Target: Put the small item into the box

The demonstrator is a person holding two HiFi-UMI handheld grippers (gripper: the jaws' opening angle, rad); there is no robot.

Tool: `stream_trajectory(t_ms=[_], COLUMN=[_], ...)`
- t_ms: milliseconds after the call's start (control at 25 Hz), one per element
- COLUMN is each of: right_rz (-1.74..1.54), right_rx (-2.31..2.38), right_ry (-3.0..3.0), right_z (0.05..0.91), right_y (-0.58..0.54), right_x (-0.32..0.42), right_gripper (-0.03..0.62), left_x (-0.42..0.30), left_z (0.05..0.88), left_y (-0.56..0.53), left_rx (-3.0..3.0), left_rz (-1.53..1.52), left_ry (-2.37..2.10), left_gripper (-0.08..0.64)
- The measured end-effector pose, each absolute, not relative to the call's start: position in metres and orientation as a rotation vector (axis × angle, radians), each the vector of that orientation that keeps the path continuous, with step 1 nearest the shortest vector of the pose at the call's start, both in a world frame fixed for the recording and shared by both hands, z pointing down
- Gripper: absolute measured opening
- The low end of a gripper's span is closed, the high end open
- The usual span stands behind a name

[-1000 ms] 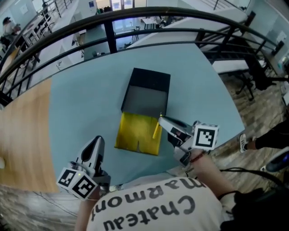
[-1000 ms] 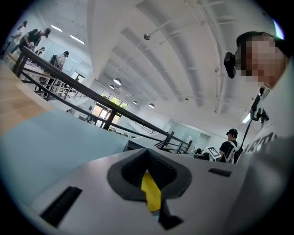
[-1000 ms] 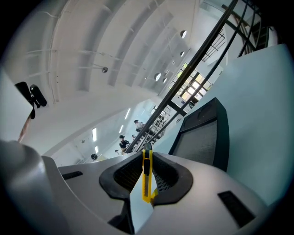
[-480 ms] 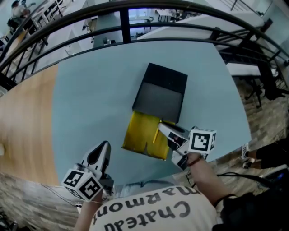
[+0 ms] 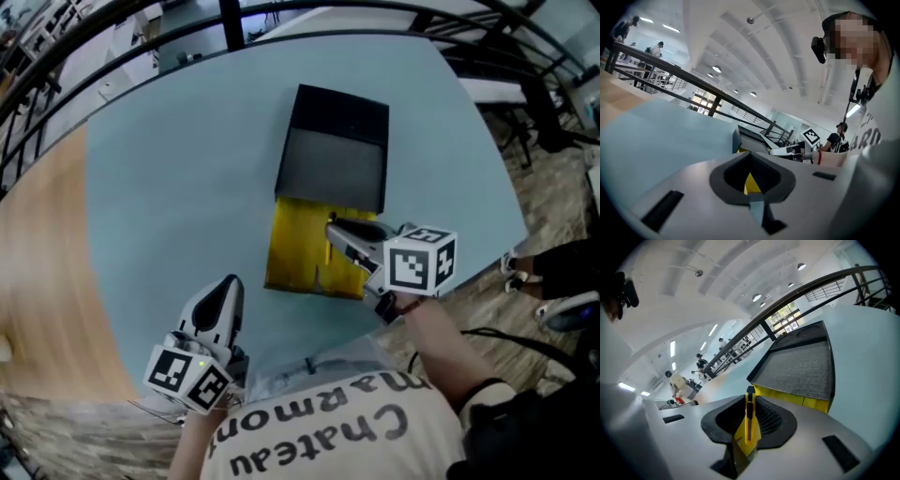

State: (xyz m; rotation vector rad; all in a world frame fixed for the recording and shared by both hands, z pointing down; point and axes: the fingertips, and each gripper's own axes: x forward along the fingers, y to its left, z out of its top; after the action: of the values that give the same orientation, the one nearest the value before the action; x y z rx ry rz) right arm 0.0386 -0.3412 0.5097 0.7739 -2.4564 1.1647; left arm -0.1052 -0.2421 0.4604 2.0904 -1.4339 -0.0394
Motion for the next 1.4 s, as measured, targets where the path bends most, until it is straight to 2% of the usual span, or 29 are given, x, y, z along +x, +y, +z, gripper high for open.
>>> stream_trajectory(t_ms=[680,1400], right_rz=[1.134,1.0], right_rx=[1.151,1.171], right_ry=[-2.171,-1.967], right_z=[0.563,0.592], right_y=[-0.332,-0.324], right_x=[0.047,0.037], right_gripper=[0.084,0.077], left_x=[-0.122,-0.156], left_z=[0.48,0.475], left_y=[-0.264,-0.26], left_rx=[2.221,2.229], left_rz=[-0.019,-0.062], left_ry=[-1.081,-1.048], left_gripper=[0.002,0.002])
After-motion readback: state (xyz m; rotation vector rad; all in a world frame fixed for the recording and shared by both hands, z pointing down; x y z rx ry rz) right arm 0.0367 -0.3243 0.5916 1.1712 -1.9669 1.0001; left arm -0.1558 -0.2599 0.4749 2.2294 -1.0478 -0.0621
